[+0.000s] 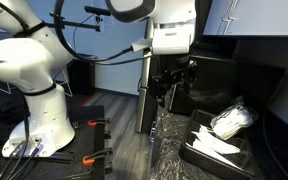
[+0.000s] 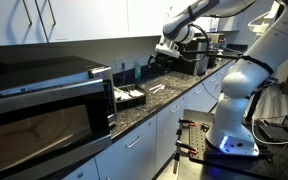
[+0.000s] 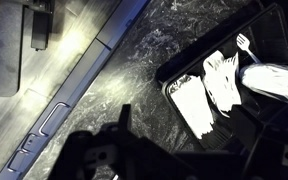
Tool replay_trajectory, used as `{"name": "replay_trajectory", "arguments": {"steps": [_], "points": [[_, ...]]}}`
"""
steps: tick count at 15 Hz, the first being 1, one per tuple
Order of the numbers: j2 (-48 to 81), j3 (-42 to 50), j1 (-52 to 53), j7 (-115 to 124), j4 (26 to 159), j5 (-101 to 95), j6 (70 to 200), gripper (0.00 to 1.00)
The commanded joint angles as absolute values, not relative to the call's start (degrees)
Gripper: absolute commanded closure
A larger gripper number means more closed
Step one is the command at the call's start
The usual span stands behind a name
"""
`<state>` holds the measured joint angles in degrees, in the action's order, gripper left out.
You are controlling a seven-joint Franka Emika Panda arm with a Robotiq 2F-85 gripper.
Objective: Remove one fork from the black tray
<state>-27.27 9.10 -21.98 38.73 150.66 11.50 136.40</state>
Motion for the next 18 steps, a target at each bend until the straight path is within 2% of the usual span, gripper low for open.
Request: {"name": "replay_trajectory", "arguments": {"steps": [1,3,6,7,8,13,14,16,18], "points": [[-18.6,11.3,-20.9,35.1,146.0,12.9,139.1,0.0],[-14.0,12.3,-19.7,32.6,143.3,14.6,139.2,0.07],[-7.7,13.2,-18.1,29.3,138.9,17.2,137.6,0.24],[-5.8,13.3,-17.8,28.2,137.5,17.6,137.2,0.19],[-3.9,13.1,-17.4,28.0,136.1,18.0,137.1,0.19],[4.8,12.9,-15.5,26.7,129.7,20.5,138.5,0.07],[6.1,12.7,-15.2,26.9,128.5,21.3,138.5,0.0],[4.5,13.2,-15.0,28.4,130.6,19.6,138.7,0.04],[6.3,13.2,-14.8,28.3,129.0,19.9,138.6,0.02]]}}
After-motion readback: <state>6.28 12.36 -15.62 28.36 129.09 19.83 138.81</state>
